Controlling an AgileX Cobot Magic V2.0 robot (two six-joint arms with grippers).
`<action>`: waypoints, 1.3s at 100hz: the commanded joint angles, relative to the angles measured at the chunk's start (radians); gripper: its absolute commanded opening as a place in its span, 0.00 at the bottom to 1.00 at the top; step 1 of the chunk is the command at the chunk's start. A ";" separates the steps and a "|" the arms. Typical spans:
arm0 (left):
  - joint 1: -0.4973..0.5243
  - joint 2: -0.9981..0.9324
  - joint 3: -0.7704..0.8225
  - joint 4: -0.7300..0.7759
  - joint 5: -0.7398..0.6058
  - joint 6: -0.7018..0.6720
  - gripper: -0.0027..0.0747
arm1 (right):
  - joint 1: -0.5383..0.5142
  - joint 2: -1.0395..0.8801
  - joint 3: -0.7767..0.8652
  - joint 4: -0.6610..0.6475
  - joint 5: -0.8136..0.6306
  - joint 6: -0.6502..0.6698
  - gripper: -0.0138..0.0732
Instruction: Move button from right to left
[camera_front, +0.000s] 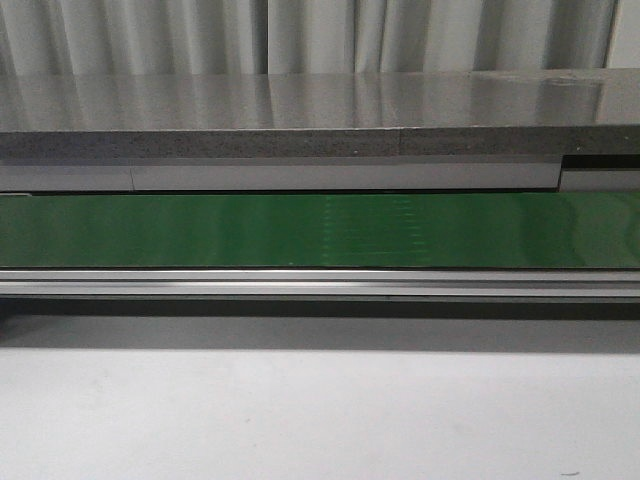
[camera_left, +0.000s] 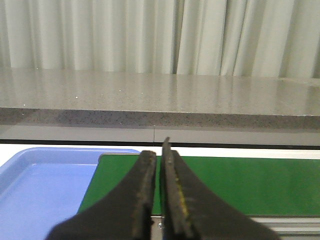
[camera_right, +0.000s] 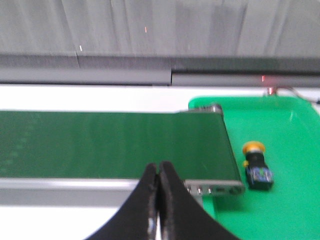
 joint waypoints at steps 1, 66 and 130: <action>-0.007 -0.036 0.041 -0.009 -0.081 -0.010 0.04 | -0.004 0.112 -0.103 -0.004 0.038 0.000 0.08; -0.007 -0.036 0.041 -0.009 -0.081 -0.010 0.04 | -0.004 0.467 -0.259 0.000 0.143 0.000 0.09; -0.007 -0.036 0.041 -0.009 -0.081 -0.010 0.04 | -0.006 0.552 -0.357 0.074 0.130 0.001 0.81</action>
